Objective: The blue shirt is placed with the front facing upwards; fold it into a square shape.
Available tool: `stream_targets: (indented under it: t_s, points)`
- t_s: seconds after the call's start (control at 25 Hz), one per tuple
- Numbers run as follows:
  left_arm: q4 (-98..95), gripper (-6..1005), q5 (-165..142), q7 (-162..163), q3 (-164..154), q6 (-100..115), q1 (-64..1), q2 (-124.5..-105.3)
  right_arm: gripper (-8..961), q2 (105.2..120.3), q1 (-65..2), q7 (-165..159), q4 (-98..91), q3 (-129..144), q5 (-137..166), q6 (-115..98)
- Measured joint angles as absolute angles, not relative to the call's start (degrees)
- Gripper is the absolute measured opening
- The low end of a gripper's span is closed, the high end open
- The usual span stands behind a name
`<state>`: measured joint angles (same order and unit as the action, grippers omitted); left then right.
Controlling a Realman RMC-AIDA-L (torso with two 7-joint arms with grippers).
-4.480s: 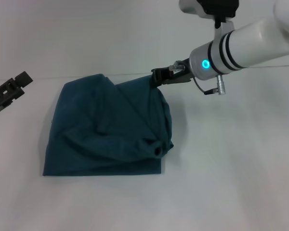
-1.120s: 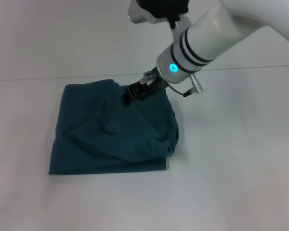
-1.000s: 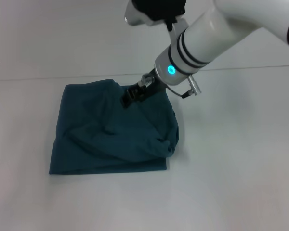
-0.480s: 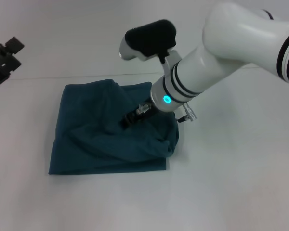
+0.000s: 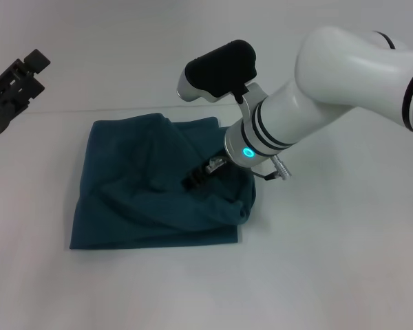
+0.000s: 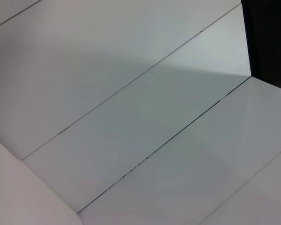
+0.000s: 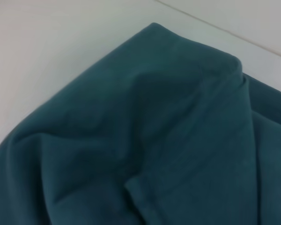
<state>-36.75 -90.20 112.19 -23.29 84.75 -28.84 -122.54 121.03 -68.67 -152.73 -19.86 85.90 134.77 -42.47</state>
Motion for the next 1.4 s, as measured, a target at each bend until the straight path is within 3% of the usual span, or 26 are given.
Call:
stream_targets:
  t_s: [1.4]
  points:
    - [-34.5,948,-90.8,113.7,-24.2,78.1,-32.8,-122.52,490,121.02,-65.9,-146.6,-21.2,86.6,124.8,-42.9]
